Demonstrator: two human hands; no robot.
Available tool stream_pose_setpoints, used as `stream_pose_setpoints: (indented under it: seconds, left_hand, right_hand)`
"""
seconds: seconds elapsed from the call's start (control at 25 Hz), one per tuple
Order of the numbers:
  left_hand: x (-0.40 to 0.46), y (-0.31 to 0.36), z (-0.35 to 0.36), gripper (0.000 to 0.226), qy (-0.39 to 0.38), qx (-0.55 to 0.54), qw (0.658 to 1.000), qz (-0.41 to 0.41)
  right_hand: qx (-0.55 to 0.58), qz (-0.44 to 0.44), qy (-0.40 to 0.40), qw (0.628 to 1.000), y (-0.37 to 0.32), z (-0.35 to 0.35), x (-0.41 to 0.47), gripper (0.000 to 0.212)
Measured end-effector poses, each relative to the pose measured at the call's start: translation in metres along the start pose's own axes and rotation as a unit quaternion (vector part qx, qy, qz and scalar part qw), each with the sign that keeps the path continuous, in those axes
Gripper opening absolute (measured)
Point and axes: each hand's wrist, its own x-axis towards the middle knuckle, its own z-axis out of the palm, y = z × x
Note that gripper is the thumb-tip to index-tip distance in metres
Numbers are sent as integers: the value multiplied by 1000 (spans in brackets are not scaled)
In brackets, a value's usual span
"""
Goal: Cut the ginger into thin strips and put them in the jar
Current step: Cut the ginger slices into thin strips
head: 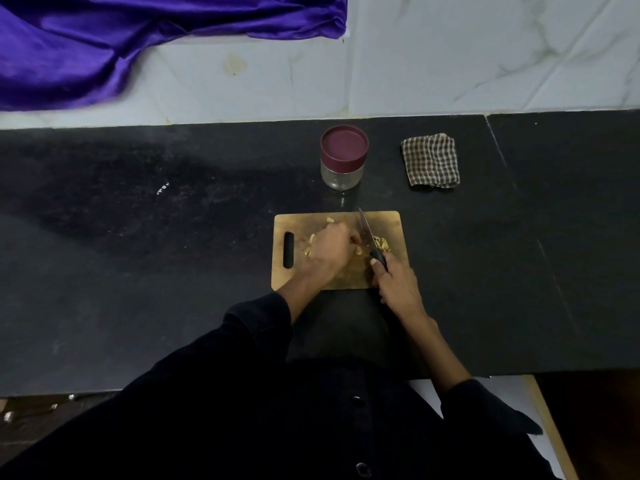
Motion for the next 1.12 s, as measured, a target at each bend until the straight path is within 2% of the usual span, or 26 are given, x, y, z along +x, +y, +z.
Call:
stream_pose_setpoints:
  seconds: [0.12, 0.24, 0.28, 0.4, 0.52, 0.72, 1.0, 1.12]
  left_hand:
    - [0, -5, -1, 20, 52, 2, 999, 0]
    - [15, -23, -19, 19, 133, -65, 987, -56]
    - [21, -28, -26, 17, 139, -72, 984, -85]
    - [34, -35, -39, 12, 98, -48, 982, -153]
    - [41, -34, -38, 10, 71, -37, 982, -171]
    - [45, -33, -37, 16, 47, -51, 984, -167]
    - [45, -29, -35, 8, 37, -36, 986, -159]
    - [41, -27, -36, 4, 41, -37, 991, -125]
  right_hand:
    - [-5, -3, 2, 1000, 0, 1, 1, 9]
    - [-8, 0, 7, 1000, 1, 1, 2, 9]
    - [-9, 3, 6, 1000, 1, 1, 1, 10]
    - [-10, 6, 1, 1000, -1, 1, 0, 15]
    - [-13, 5, 2, 1000, -4, 0, -1, 17]
    - [-18, 9, -2, 1000, -5, -1, -1, 16]
    - [-54, 34, -2, 998, 1, 0, -12, 24]
    - [-54, 45, -8, 998, 8, 2, -18, 27]
